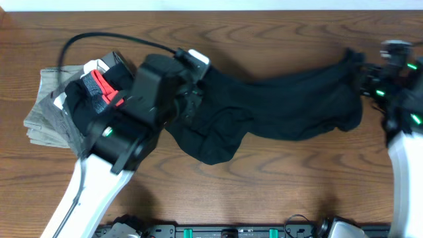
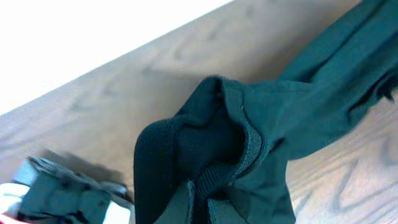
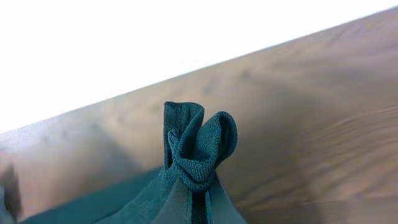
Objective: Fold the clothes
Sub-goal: 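Lift and stretch the black shirt between both grippers, then lay it flat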
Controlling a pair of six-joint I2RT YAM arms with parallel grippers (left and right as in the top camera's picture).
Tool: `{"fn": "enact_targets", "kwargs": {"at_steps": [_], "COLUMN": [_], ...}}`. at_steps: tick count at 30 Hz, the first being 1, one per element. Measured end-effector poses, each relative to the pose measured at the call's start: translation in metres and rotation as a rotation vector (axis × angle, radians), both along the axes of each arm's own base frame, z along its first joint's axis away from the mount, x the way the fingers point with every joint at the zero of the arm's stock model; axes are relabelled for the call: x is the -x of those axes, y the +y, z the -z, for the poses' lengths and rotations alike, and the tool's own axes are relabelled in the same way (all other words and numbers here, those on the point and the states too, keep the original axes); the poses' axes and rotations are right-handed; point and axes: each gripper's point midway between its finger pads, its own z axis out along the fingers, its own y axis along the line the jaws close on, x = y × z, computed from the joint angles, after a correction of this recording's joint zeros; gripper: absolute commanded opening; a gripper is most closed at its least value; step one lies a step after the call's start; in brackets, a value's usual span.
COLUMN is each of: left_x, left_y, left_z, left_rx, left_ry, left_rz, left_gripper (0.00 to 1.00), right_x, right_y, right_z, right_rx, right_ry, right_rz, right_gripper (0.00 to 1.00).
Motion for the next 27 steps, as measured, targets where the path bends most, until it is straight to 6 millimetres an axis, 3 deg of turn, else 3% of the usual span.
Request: {"fn": "enact_targets", "kwargs": {"at_steps": [3, 8, 17, 22, 27], "left_x": [0.015, 0.047, 0.119, 0.138, 0.138], "left_y": [0.010, 0.024, 0.045, 0.056, 0.057], "left_z": [-0.032, -0.076, -0.153, -0.170, -0.172], "left_rx": [0.044, 0.106, 0.209, 0.226, 0.226], "left_ry": [-0.085, -0.177, -0.298, -0.322, -0.323], "left_rz": [-0.007, -0.002, 0.071, 0.077, 0.077], "left_gripper": [0.06, 0.06, 0.06, 0.06, 0.07], "right_x": [0.030, 0.069, 0.110, 0.132, 0.160], "right_y": [-0.014, -0.030, -0.013, -0.003, -0.003], "right_z": [-0.035, -0.063, -0.102, -0.145, -0.173], "right_rx": [-0.007, -0.037, -0.082, -0.073, -0.034], "right_ry": [-0.066, -0.120, -0.101, -0.123, -0.136], "right_rz": [0.090, 0.219, 0.253, 0.266, 0.346], "right_gripper": [0.01, 0.01, 0.01, 0.01, 0.01]}}
